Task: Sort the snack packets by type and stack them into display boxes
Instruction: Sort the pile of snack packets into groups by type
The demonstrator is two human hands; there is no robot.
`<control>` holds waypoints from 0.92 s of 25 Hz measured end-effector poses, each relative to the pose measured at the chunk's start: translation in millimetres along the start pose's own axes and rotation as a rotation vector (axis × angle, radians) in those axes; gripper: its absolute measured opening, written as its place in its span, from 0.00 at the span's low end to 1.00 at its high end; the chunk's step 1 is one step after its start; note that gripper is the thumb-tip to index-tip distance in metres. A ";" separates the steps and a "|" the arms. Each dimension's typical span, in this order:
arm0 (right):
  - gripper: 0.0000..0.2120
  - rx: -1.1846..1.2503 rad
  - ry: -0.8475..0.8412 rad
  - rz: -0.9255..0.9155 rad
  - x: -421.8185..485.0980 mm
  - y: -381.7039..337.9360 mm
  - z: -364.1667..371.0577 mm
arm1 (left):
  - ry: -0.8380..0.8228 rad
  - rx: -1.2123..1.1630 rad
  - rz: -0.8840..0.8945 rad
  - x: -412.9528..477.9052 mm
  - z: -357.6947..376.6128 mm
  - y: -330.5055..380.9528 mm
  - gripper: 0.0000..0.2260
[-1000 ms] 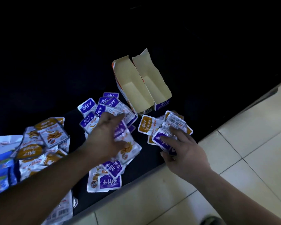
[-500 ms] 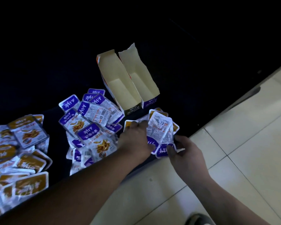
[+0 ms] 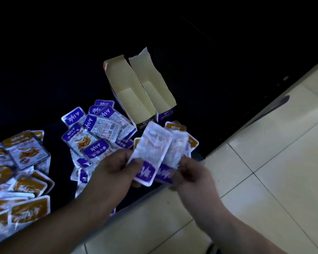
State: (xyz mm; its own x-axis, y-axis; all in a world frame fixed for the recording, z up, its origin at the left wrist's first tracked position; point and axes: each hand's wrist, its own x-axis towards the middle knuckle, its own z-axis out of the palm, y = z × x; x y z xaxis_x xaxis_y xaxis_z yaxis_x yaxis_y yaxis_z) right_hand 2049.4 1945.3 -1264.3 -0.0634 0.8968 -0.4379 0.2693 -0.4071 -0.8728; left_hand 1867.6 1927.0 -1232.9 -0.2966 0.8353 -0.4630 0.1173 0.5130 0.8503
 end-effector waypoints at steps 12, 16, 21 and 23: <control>0.26 0.102 -0.335 -0.033 -42.0 -36.0 73.2 | 0.259 -0.260 -0.115 -40.2 -45.8 -54.4 0.16; 0.24 -0.093 -0.357 -0.094 -42.6 -32.1 97.3 | 0.183 -0.330 -0.131 -52.6 -57.1 -69.3 0.21; 0.16 -0.153 -0.240 -0.097 -28.9 -27.2 124.6 | 0.238 -0.247 -0.041 -42.6 -84.9 -71.0 0.19; 0.14 -0.142 -0.173 -0.099 -18.7 -29.8 122.5 | 0.225 -0.295 0.035 -23.5 -96.3 -58.7 0.20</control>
State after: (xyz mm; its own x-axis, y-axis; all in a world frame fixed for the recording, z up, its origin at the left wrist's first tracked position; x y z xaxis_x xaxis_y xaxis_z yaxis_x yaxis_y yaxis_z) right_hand 1924.9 1919.5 -1256.5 -0.2568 0.8830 -0.3928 0.3848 -0.2794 -0.8797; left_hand 1776.4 1858.2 -1247.8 -0.5019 0.7701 -0.3937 -0.1370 0.3786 0.9154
